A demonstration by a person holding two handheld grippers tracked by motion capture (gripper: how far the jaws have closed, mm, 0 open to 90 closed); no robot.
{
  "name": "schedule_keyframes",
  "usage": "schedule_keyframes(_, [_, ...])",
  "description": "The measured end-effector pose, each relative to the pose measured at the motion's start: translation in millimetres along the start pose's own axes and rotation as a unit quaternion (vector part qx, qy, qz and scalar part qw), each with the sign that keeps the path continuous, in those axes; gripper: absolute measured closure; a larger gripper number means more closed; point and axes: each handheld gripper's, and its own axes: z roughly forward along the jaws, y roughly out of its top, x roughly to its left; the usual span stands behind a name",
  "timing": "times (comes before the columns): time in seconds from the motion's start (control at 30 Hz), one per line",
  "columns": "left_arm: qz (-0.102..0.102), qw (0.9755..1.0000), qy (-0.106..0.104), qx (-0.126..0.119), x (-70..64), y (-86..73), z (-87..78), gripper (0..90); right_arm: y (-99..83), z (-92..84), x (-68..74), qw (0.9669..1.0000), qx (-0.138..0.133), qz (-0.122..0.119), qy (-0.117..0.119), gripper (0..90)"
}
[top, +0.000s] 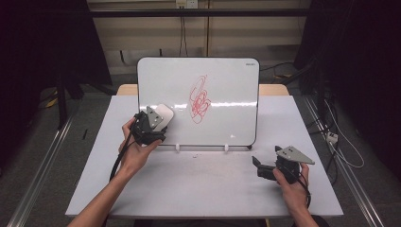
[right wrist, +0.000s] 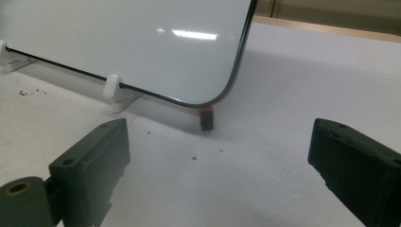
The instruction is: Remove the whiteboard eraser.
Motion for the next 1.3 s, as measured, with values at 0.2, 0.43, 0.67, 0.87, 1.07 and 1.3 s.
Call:
schedule_keyframes(0.2, [-0.008,0.9999,-0.008,-0.004,2.3,-0.6,-0.4,30.7,0.1,-0.3,0.1,1.0,0.0,0.0,0.0,6.3])
schedule_keyframes(0.43, [-0.02,0.9995,-0.024,-0.005,6.8,-1.3,-3.1,31.0,0.2,-0.1,0.1,1.0,0.0,0.0,-0.001,6.2])
schedule_keyframes(0.67, [-0.032,0.9987,-0.038,-0.013,11.6,-3.3,-4.5,31.1,0.2,-0.2,0.2,1.0,0.0,0.001,0.0,6.2])
schedule_keyframes(0.87, [-0.038,0.9981,-0.046,-0.013,13.0,-4.2,-5.4,31.1,0.2,-0.2,0.2,1.0,0.0,0.001,0.001,6.2])
schedule_keyframes(1.07, [-0.053,0.9969,-0.053,-0.023,14.5,-6.6,-6.5,31.1,0.3,0.0,0.1,1.0,0.0,0.001,0.0,6.3])
schedule_keyframes(1.3, [-0.068,0.995,-0.059,-0.045,17.8,-6.9,-18.1,31.1,0.7,0.3,0.1,1.0,-0.001,0.001,0.0,6.3])
